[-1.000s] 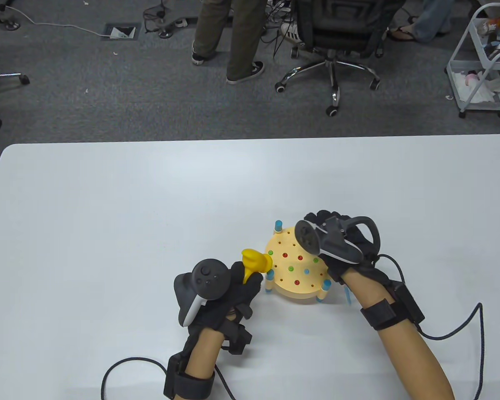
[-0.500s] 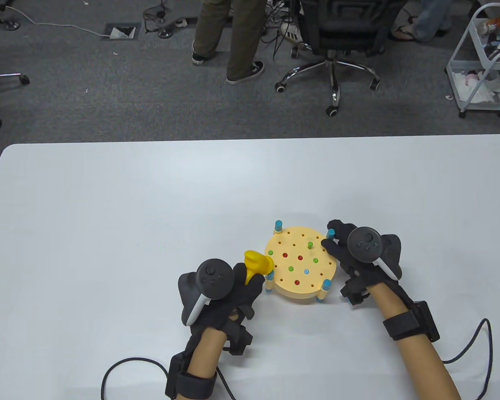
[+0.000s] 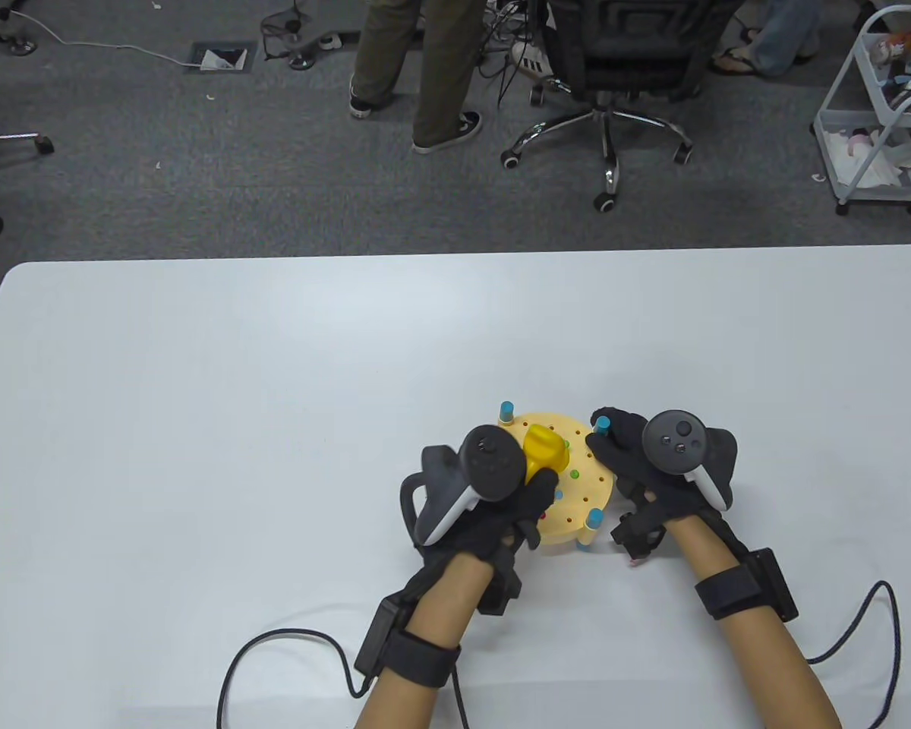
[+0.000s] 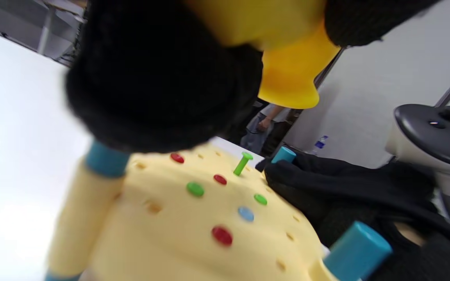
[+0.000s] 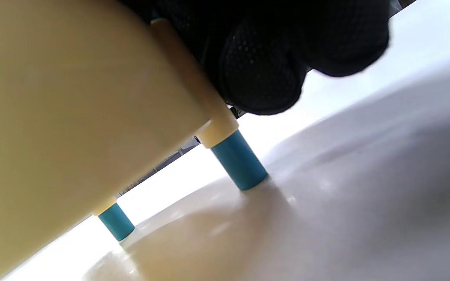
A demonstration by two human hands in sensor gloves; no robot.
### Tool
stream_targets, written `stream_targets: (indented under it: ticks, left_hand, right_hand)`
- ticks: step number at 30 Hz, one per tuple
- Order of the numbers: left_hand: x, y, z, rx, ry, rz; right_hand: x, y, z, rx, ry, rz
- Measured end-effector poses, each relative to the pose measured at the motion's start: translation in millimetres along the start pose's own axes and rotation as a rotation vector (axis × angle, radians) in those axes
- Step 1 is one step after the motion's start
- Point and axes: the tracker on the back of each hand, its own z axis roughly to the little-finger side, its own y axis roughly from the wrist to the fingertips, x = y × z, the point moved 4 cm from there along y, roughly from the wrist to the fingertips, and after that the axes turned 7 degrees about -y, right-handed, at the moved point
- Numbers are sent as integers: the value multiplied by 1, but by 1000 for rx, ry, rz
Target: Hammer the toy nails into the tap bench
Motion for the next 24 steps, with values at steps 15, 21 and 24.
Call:
stream_targets:
  ticks: [15,21,24]
  left_hand:
    - [-22,40,-39,129,268,-85]
    - [-33,36,-46,131,447,-38]
    - [-19,30,-48,101,278,-165]
  right_hand:
    - [0,1,-2,-4,-26,-17]
    - [1,1,-2,-5,-33,-15]
    - [1,1,-3,-2,-31,-15]
